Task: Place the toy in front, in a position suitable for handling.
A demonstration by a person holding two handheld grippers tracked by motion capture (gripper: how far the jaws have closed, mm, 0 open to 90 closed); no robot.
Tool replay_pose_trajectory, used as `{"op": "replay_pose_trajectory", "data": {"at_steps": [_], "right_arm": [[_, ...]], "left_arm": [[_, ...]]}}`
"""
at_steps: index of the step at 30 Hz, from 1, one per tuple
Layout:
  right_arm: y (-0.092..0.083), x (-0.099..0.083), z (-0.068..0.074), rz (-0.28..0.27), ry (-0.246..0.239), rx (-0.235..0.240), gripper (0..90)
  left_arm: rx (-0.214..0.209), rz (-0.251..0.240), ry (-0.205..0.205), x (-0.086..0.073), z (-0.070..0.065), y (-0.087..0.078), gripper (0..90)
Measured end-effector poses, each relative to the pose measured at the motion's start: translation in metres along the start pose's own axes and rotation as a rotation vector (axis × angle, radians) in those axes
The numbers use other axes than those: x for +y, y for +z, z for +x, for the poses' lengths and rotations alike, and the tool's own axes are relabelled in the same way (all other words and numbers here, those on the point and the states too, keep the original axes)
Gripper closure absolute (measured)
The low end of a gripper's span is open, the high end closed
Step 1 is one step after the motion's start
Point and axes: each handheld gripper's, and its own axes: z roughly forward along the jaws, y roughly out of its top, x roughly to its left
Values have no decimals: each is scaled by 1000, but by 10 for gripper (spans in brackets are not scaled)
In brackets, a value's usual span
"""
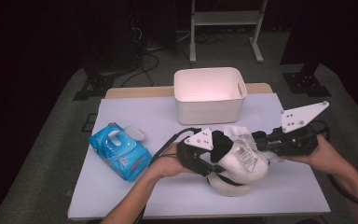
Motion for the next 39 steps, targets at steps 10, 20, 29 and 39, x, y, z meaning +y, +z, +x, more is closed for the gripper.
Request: {"op": "replay_pose_trajectory", "data": {"at_steps": [10, 20, 29, 39], "right_arm": [[-13, -16, -10, 2, 57, -21, 832], [5, 6, -5, -9, -4, 18, 831], [3, 4, -3, 14, 3, 24, 831], [14, 26, 1, -11, -41, 57, 831]], "left_arm": [[13, -11, -16, -5, 2, -9, 445], [11, 20, 9, 7, 1, -6, 445], [42, 10, -5, 2, 6, -20, 445], [44, 45, 18, 12, 3, -15, 448]]}}
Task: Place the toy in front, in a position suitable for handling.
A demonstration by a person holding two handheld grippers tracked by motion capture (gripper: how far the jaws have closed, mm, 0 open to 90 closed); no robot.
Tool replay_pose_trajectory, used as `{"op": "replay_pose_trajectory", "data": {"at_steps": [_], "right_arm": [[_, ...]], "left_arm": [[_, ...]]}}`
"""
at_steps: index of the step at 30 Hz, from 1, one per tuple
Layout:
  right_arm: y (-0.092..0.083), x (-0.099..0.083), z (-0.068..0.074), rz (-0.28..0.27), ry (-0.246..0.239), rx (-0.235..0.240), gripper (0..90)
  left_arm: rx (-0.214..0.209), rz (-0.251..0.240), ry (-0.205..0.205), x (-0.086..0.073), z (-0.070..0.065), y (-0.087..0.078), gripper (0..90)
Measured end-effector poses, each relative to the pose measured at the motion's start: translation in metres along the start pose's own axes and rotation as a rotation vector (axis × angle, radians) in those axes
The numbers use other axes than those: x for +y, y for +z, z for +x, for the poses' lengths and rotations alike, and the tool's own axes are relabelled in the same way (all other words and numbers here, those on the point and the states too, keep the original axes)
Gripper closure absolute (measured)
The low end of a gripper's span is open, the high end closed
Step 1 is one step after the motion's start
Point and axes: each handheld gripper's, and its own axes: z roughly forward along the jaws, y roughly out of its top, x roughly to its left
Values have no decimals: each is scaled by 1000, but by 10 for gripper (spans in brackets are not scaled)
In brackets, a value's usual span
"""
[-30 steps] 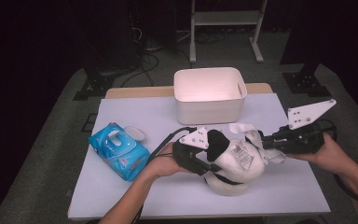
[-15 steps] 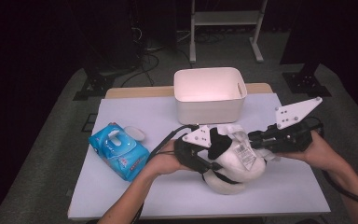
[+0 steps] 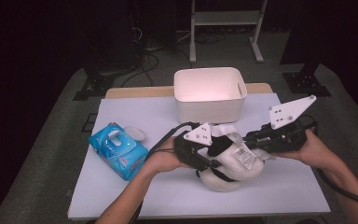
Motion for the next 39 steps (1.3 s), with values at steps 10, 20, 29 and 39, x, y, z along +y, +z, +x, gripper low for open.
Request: {"op": "replay_pose_trajectory", "data": {"at_steps": [10, 20, 29, 39], "right_arm": [[-7, -12, -1, 32, 33, -6, 830], [-6, -13, -4, 11, 43, -7, 831], [-3, -5, -7, 4, 32, -8, 830], [4, -21, -12, 19, 72, -17, 830]], "left_arm": [[20, 7, 7, 3, 1, -5, 454], [25, -2, 3, 3, 2, -4, 458], [17, 38, 45, 18, -4, 3, 464], [8, 36, 30, 15, -2, 1, 474]]}}
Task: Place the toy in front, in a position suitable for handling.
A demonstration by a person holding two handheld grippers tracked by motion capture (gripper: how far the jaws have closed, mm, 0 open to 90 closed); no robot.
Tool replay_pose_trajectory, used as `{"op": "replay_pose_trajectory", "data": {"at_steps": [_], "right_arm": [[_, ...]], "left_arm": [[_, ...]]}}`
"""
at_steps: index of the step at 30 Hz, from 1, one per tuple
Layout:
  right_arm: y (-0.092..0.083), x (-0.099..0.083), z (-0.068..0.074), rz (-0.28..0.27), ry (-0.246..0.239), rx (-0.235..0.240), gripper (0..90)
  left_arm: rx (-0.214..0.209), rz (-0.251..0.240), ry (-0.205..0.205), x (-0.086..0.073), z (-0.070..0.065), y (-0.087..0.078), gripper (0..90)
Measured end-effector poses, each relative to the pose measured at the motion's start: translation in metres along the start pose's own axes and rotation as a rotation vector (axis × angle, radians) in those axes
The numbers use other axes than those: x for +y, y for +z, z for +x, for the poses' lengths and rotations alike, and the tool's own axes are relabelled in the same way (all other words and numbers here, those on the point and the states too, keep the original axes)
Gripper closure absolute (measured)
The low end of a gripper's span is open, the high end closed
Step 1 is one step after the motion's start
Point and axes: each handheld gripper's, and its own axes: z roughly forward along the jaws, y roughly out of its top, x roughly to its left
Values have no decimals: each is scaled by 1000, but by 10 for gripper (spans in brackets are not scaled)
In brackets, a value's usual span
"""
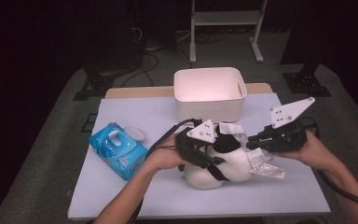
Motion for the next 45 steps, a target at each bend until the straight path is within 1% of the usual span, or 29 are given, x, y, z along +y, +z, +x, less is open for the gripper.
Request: {"op": "replay_pose_trajectory", "data": {"at_steps": [4, 6, 7, 10, 11, 12, 13, 14, 17, 21, 26, 28, 30, 31, 33, 34, 35, 37, 40, 41, 42, 43, 45], "right_arm": [[4, 3, -4, -22, 0, 3, 830], [5, 4, -6, -25, 4, -3, 830], [5, 3, -7, -28, 7, -4, 830], [3, -4, -8, -21, 23, -13, 829], [3, -8, -7, -3, 30, -12, 830], [4, -12, -6, 13, 28, -14, 829], [4, -16, -5, 15, 35, -15, 830], [3, -18, -5, 13, 40, -12, 829], [2, -20, -4, 14, 37, -35, 829], [1, -22, -5, 4, 40, -52, 829], [-2, -30, -6, -19, 66, -53, 830], [-5, -31, -5, -29, 68, -55, 830], [-7, -30, -3, -43, 65, -48, 830], [-7, -29, -2, -47, 56, -45, 829], [-5, -27, 1, -24, 38, -50, 829], [-4, -27, 2, -22, 38, -49, 829], [-3, -28, 2, -24, 47, -42, 829], [-1, -31, 1, -13, 48, -53, 829], [-1, -40, -2, -11, 79, -47, 829], [-1, -44, -4, -12, 85, -48, 830], [-1, -49, -6, -16, 102, -45, 830], [-1, -53, -8, -23, 111, -41, 830], [-2, -59, -10, -26, 128, -47, 829]], "left_arm": [[-23, 23, 18, 2, -5, 9, 475], [-26, 27, 21, 3, -4, 11, 475], [-25, 24, 15, 3, -3, 11, 475], [-14, 17, -8, 0, 0, 12, 475], [-10, 16, -17, 0, 1, 12, 474], [-10, 20, -15, 0, 1, 13, 474], [-16, 20, -13, 0, 1, 15, 474], [-17, 24, -8, 2, 0, 17, 474], [-18, 42, -5, 6, 0, 23, 473], [-22, 48, -20, 8, 2, 29, 472], [-29, 63, -13, 12, 2, 37, 472], [-29, 69, -12, 14, 2, 40, 471], [-26, 71, -13, 16, 2, 45, 470], [-26, 74, -12, 17, 2, 47, 470], [-25, 86, -3, 19, 1, 52, 469], [-25, 90, 0, 20, 1, 54, 468], [-25, 92, -1, 20, 1, 56, 467], [-24, 95, -7, 20, 2, 60, 465], [-34, 103, -23, 21, 4, 65, 439], [-32, 104, -22, 22, 3, 67, 419], [-29, 108, -12, 22, 3, 67, 405], [-24, 103, -17, 22, 2, 68, 393], [-13, 103, -13, 22, 2, 67, 381]]}}
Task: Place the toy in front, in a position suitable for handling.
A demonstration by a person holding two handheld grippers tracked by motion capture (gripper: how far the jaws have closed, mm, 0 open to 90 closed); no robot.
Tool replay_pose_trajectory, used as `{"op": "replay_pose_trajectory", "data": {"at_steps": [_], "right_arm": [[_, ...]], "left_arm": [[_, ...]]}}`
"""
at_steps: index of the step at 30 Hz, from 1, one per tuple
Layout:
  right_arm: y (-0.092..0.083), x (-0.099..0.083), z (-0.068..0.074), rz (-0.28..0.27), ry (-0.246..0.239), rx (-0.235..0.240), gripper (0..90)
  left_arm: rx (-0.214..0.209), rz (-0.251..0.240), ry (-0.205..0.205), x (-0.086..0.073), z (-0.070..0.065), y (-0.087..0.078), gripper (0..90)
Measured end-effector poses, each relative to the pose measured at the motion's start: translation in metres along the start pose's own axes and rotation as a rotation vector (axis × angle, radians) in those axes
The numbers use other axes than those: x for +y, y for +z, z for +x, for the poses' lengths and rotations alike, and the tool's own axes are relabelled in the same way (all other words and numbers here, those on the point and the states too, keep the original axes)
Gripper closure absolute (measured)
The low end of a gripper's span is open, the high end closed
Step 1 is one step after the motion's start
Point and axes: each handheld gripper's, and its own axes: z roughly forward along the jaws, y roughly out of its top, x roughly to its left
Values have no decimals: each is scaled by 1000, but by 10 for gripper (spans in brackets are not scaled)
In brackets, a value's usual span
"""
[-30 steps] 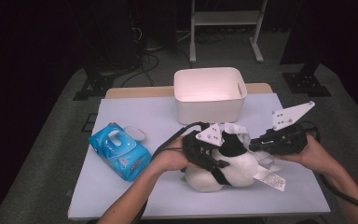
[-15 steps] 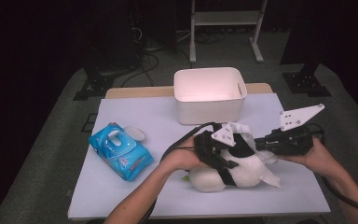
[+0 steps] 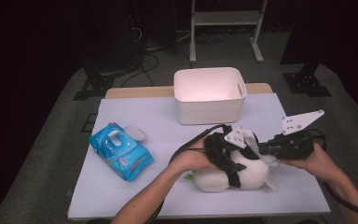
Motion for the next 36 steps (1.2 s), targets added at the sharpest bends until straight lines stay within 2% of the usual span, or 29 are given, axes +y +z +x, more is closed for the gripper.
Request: {"op": "replay_pose_trajectory", "data": {"at_steps": [4, 8, 14, 16, 18, 23, 25, 27, 28, 32, 36], "right_arm": [[-2, -13, -4, 36, 25, -43, 829], [-6, -24, -7, 14, 55, -35, 828], [-8, -33, -6, -4, 83, -29, 828], [-9, -35, -6, -5, 86, -30, 828], [-9, -36, -7, -9, 92, -28, 827], [-9, -39, -7, -17, 97, -28, 828], [-9, -38, -6, -18, 99, -21, 827], [-11, -36, -7, -25, 95, -19, 827], [-11, -33, -7, -23, 94, -25, 827], [-12, -24, -10, -27, 79, -39, 827], [-8, -15, -17, -3, 63, -60, 827]], "left_arm": [[14, 18, -5, -4, -2, -6, 352], [38, 53, -10, -16, -6, -8, 323], [53, 19, -37, -34, -6, -20, 294], [64, 27, -51, -40, -4, -25, 267], [59, 14, -72, -46, -2, -29, 259], [49, 18, -107, -61, -2, -30, 207], [31, 10, -89, -64, -5, -27, 283], [47, 25, -55, -63, -7, -27, 348], [48, 28, -51, -62, -7, -27, 369], [39, 30, -28, -62, -8, -27, 396], [38, 18, -40, -64, -7, -27, 398]]}}
